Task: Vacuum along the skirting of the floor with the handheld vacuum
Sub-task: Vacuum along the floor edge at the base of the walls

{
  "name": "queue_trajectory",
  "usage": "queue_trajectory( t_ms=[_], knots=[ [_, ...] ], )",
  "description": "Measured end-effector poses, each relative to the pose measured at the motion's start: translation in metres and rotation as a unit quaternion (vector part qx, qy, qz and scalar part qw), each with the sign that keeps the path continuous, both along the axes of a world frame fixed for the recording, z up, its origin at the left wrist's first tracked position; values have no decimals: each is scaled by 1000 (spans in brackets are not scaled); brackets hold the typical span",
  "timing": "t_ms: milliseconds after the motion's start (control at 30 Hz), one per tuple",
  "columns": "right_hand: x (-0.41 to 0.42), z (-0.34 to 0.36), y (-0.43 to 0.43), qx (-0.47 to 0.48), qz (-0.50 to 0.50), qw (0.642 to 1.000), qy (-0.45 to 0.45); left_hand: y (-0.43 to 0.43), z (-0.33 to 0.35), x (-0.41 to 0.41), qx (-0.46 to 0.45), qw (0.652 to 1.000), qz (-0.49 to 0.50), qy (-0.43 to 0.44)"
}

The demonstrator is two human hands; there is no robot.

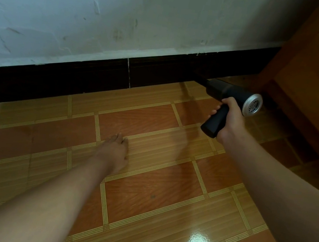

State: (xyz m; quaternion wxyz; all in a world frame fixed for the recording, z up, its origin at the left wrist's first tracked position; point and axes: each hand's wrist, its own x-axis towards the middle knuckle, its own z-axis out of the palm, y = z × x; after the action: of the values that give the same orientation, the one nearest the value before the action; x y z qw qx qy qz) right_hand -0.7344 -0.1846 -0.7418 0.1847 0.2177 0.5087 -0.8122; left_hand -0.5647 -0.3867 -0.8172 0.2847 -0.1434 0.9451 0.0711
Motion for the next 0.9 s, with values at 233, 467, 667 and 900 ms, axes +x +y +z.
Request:
queue_trajectory(
  t_ms=[233,467,667,900],
  knots=[
    [-7,5,6,-17,-33,999,3,0,1,1,-2,1000,-2,6],
    [3,-1,-4,-13,-8,1000,0,1,1,0,-2,1000,-2,5],
    [6,-3,-7,7,6,1000,-3,4,3,-1,-2,1000,1,7],
    [-4,3,3,4,-34,999,-3,11,2,-2,-8,998,2,56]
  ],
)
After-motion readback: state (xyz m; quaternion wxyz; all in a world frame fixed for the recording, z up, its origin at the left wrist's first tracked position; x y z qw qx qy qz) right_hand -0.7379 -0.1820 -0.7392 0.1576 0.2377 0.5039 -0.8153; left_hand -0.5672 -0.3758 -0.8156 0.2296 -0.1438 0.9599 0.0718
